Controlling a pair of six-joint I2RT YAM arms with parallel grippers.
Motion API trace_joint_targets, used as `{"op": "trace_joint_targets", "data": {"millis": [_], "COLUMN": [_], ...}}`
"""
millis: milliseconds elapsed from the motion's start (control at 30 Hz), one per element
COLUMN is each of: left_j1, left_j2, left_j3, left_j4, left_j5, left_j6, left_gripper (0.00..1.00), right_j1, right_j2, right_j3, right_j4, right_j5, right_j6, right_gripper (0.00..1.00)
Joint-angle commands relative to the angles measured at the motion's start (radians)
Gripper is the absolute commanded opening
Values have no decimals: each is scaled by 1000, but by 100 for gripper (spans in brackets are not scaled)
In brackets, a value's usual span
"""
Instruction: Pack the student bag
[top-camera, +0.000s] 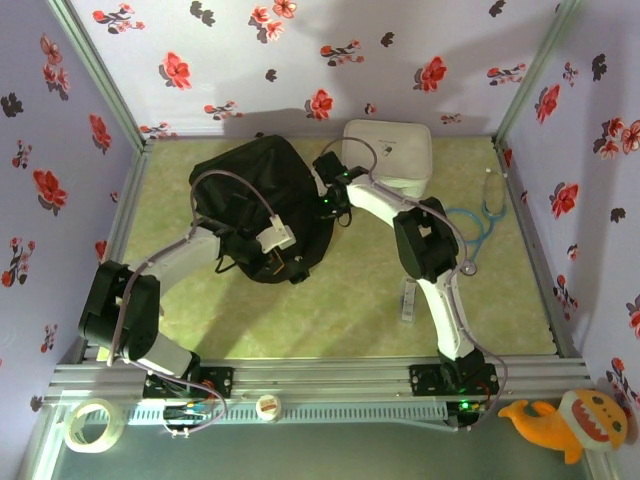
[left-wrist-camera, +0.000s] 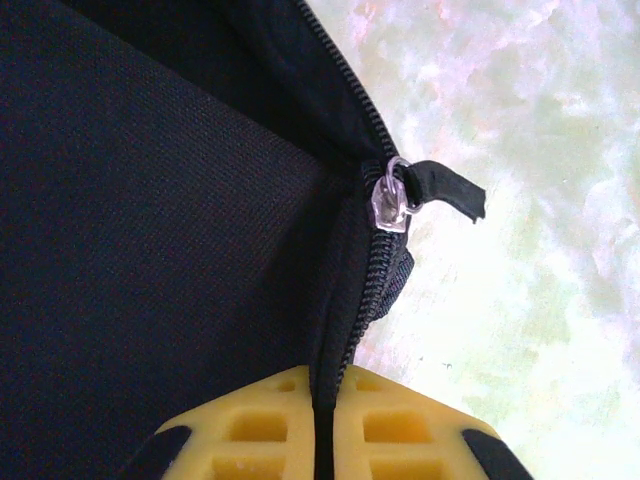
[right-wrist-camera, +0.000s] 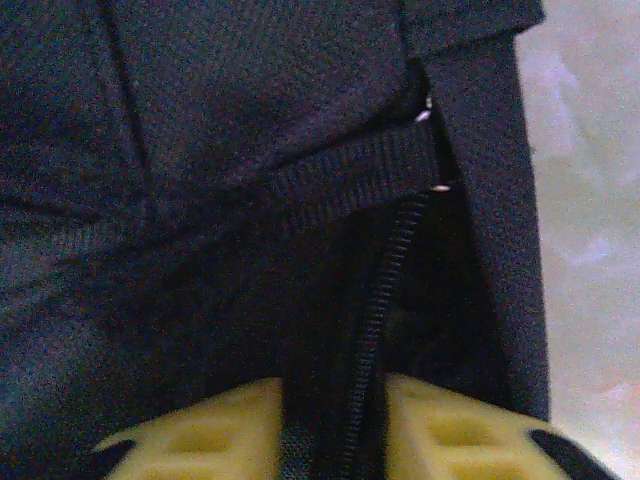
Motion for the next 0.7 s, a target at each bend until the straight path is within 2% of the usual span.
{"op": "trace_joint_targets", "data": {"millis": [0,67,233,433,667], "left_j1": [-11,-11,-11,-10,-11], "left_j2": [24,26,26,21,3], "left_j3": [8,10,10,5,-1], "left_j4": [-78,-77,-69,-59,-51], "left_j5": [-35,-48,-77,-100,-109], "left_j6": [8,5,-2,-8,-14], "left_gripper": [8,8,8,8,9], "right_j1": [0,-5,-13,-22,-40], "right_j2": [-26,-89,-237,-320,-318], "right_j3": [-11,-42,-115,-174,-213], "right_j4": [2,57,214,312,436], "right_j5": [-114,-178,-337,-436,-485], "right_j6": [-3,32,174,342,592], "right_gripper": [12,5,2,2,7]}}
